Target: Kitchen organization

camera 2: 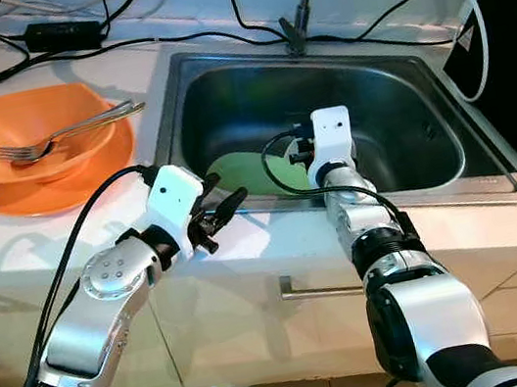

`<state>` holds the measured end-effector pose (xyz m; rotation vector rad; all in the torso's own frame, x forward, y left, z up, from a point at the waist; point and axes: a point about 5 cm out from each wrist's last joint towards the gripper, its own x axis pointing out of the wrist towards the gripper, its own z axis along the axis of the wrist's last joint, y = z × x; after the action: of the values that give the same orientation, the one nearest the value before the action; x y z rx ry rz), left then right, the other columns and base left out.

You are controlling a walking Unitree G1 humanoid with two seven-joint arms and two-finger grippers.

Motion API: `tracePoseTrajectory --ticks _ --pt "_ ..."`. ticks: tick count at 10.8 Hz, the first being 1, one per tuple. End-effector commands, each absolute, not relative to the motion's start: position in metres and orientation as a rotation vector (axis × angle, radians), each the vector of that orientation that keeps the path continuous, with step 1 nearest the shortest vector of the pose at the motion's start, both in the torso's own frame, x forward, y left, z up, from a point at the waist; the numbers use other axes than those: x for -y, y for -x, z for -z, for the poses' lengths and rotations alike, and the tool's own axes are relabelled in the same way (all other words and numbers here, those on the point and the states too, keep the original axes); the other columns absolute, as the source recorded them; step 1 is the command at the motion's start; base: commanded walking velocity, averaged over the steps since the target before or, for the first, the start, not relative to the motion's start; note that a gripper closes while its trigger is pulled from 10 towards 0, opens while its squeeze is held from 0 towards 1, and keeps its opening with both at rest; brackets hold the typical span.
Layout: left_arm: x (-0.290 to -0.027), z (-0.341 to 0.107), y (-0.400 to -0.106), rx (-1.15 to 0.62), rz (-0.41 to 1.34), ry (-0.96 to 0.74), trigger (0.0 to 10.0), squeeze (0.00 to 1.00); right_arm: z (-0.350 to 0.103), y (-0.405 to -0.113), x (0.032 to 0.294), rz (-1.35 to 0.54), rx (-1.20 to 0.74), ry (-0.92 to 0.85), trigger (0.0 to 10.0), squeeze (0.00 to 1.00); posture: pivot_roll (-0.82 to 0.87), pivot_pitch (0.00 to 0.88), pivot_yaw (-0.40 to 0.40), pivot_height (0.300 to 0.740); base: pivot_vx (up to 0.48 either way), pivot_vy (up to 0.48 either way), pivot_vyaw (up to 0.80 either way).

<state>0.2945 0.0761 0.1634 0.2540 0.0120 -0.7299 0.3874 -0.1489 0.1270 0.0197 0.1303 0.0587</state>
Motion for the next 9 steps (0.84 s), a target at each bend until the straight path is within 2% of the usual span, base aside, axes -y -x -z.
tracePoseTrajectory --ticks 1,2,3,7,9 --pt "-0.073 -0.151 -0.290 -0.067 0.756 -0.260 10.0 0.00 -0.130 -0.389 0.151 -0.056 -0.127 -0.013 10.0 0.83 0.04 0.043 -0.169 0.719 0.000 0.000 0.00" --pt "-0.072 -0.151 -0.289 -0.068 0.757 -0.260 10.0 0.00 -0.130 -0.389 0.151 -0.054 -0.125 -0.010 10.0 0.00 0.04 0.041 -0.168 0.719 0.000 0.000 0.00" --pt "-0.072 -0.150 -0.289 -0.068 0.757 -0.260 10.0 0.00 -0.131 -0.389 0.152 -0.049 -0.117 -0.011 10.0 0.00 0.04 0.039 -0.168 0.719 0.000 0.000 0.00" --pt "-0.073 -0.152 -0.292 -0.027 0.696 -0.269 10.0 0.00 -0.170 -0.392 0.149 -0.078 0.115 -0.114 10.0 0.00 0.02 0.030 -0.165 0.719 0.000 0.000 0.00" --pt "-0.075 -0.151 -0.294 -0.012 0.675 -0.295 10.0 0.00 -0.172 -0.370 0.148 -0.154 0.189 -0.146 10.0 0.00 0.00 0.021 -0.158 0.719 0.000 0.000 0.00"
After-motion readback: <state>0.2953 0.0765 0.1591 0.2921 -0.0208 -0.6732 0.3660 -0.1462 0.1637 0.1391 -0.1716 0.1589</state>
